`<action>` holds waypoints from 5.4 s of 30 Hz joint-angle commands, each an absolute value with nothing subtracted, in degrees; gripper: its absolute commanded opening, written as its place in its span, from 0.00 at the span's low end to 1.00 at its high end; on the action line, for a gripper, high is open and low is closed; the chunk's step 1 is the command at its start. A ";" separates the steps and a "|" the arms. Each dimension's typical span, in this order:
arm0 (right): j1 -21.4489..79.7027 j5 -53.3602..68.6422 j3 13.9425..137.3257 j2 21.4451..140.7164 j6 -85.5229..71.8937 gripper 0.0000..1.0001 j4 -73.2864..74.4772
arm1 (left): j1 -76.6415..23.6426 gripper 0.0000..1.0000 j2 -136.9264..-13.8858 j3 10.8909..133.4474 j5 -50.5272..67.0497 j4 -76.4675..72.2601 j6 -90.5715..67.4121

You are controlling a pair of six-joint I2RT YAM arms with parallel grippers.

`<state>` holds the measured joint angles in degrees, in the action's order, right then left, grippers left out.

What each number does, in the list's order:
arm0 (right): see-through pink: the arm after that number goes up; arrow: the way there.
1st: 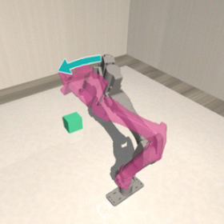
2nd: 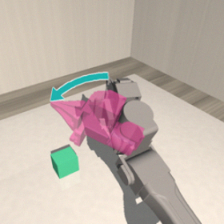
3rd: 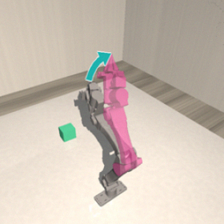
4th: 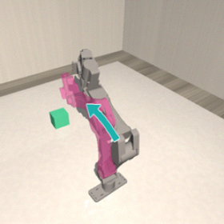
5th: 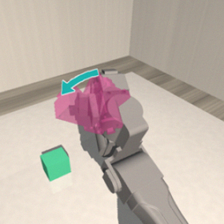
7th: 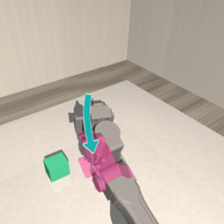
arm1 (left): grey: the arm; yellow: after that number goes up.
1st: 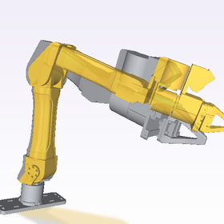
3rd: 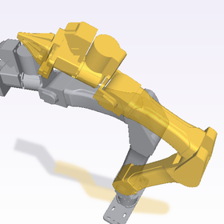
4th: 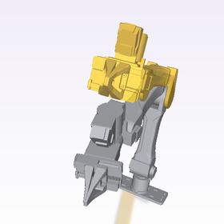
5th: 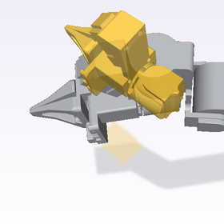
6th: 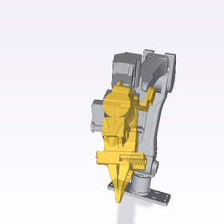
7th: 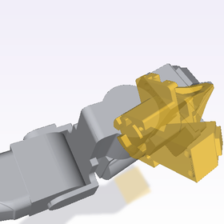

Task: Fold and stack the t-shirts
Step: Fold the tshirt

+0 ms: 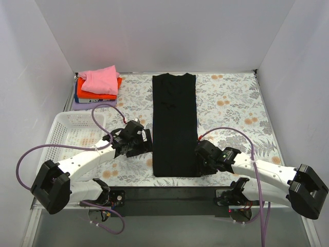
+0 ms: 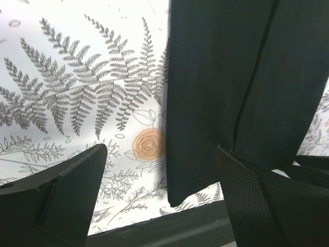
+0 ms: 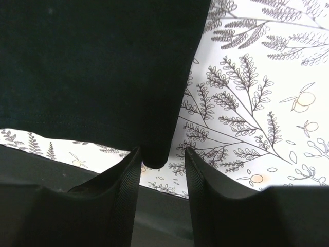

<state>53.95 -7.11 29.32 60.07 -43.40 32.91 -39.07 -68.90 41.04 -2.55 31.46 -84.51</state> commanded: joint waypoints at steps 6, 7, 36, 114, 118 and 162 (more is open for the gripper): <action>53.70 -4.48 27.77 60.64 -44.30 0.38 30.59 | -42.27 0.84 -67.24 40.52 -5.36 34.19 -87.98; 53.70 -4.40 27.51 60.73 -44.30 0.37 30.32 | -42.88 0.84 -67.24 40.34 -5.54 34.45 -88.24; 53.70 -3.43 26.19 62.32 -43.24 0.08 27.60 | -56.78 0.42 -74.70 37.97 -7.47 35.86 -101.42; 30.15 -13.27 64.76 95.44 -16.44 0.01 8.88 | -32.44 0.00 -101.68 61.96 -12.66 0.44 -86.14; 28.92 -12.57 66.88 97.99 -15.82 0.01 8.88 | -30.76 0.00 -105.98 65.74 -8.26 0.35 -84.82; 23.99 -0.35 55.91 85.34 -19.07 0.77 11.43 | -26.46 0.80 -88.42 52.04 -3.61 8.61 -78.75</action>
